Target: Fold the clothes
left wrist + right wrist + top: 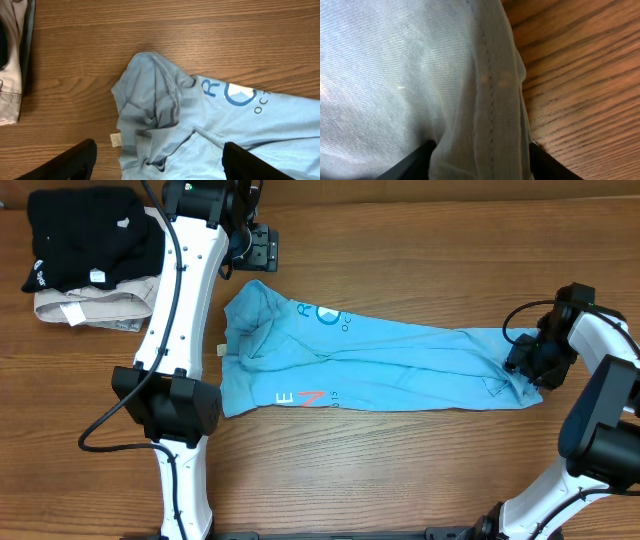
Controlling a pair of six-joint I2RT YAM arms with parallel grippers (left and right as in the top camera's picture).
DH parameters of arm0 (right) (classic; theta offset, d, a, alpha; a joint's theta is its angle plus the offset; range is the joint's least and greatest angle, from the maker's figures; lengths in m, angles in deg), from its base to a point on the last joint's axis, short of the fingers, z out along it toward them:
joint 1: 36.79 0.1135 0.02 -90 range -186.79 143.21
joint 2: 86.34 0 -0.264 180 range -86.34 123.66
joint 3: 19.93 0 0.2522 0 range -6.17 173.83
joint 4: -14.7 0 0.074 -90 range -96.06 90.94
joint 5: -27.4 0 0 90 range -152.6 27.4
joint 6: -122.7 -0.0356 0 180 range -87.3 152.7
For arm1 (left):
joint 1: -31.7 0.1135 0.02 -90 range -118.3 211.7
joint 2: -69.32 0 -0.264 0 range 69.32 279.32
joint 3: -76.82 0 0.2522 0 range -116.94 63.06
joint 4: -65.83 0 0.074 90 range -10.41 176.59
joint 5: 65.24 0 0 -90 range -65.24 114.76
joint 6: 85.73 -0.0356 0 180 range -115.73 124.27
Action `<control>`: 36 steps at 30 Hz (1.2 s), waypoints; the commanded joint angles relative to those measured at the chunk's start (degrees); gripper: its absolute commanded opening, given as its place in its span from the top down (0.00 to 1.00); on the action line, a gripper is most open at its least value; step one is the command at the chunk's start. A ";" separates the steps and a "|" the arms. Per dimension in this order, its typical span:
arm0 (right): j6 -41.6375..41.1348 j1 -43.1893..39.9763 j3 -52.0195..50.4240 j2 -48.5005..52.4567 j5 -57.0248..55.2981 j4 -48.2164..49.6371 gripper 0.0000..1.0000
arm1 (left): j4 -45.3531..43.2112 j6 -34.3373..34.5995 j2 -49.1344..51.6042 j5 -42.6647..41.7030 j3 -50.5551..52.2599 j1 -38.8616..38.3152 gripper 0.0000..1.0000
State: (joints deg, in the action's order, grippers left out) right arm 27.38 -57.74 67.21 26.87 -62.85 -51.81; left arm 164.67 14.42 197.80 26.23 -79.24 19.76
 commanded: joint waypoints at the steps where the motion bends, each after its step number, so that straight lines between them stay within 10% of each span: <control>1: -0.87 0.20 -1.07 3.74 -0.94 0.44 0.51 | -0.04 -0.92 0.63 -0.66 0.46 0.31 0.18; 6: -0.87 0.20 -1.07 3.74 1.27 0.81 0.96 | 0.07 -0.94 0.63 -0.66 0.46 0.31 0.17; 36: -0.20 -6.47 19.37 -3.50 11.06 -19.19 0.96 | -1.99 -0.72 0.63 -0.90 0.46 0.42 0.15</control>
State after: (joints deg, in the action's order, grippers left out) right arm 26.31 -67.42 85.09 26.30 -52.86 -70.17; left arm 163.05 14.42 197.80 25.82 -79.13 19.76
